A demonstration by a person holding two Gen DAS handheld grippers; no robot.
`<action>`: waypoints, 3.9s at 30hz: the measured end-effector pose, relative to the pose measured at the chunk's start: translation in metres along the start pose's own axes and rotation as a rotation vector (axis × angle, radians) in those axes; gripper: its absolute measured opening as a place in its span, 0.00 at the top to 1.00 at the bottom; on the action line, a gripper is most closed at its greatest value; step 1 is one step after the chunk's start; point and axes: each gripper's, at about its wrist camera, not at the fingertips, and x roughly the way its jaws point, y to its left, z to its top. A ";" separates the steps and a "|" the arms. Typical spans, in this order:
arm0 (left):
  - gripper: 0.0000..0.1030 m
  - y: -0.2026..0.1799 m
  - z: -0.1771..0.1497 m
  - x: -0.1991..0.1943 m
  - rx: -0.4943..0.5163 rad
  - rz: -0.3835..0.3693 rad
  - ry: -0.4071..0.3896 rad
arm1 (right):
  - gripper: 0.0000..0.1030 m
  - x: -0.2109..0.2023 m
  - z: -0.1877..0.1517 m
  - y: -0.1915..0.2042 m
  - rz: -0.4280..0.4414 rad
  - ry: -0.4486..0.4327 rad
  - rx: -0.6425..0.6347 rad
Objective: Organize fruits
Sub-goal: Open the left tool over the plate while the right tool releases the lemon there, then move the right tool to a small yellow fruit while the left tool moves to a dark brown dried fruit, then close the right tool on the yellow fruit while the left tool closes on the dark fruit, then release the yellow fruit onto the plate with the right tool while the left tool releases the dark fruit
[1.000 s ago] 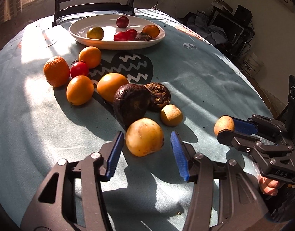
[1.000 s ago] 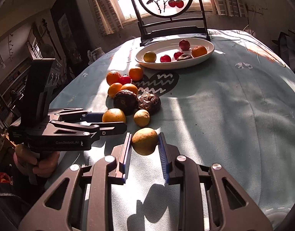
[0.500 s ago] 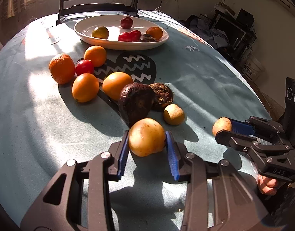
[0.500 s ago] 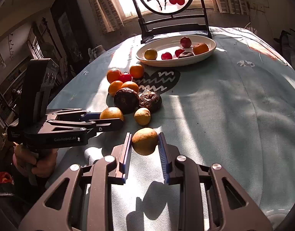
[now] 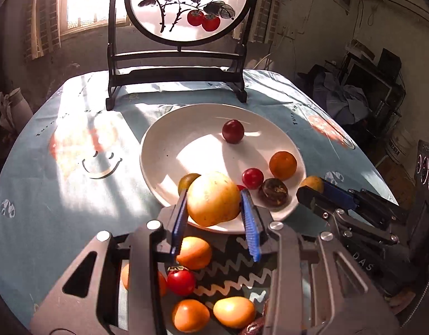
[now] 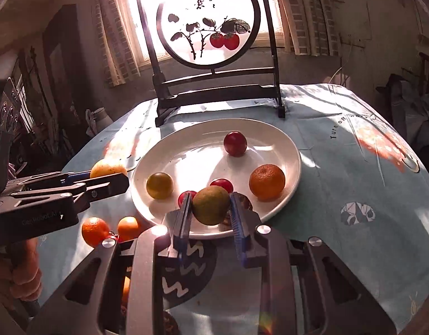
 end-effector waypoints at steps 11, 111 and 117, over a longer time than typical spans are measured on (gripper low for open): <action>0.58 0.021 0.027 0.065 -0.085 0.034 0.088 | 0.55 0.043 0.009 -0.008 -0.021 0.039 -0.011; 0.63 -0.037 -0.141 -0.029 0.148 -0.118 0.168 | 0.76 -0.066 -0.091 0.009 0.180 0.240 -0.037; 0.63 -0.036 -0.140 -0.038 0.135 -0.117 0.129 | 0.76 -0.068 -0.091 0.007 0.178 0.236 -0.032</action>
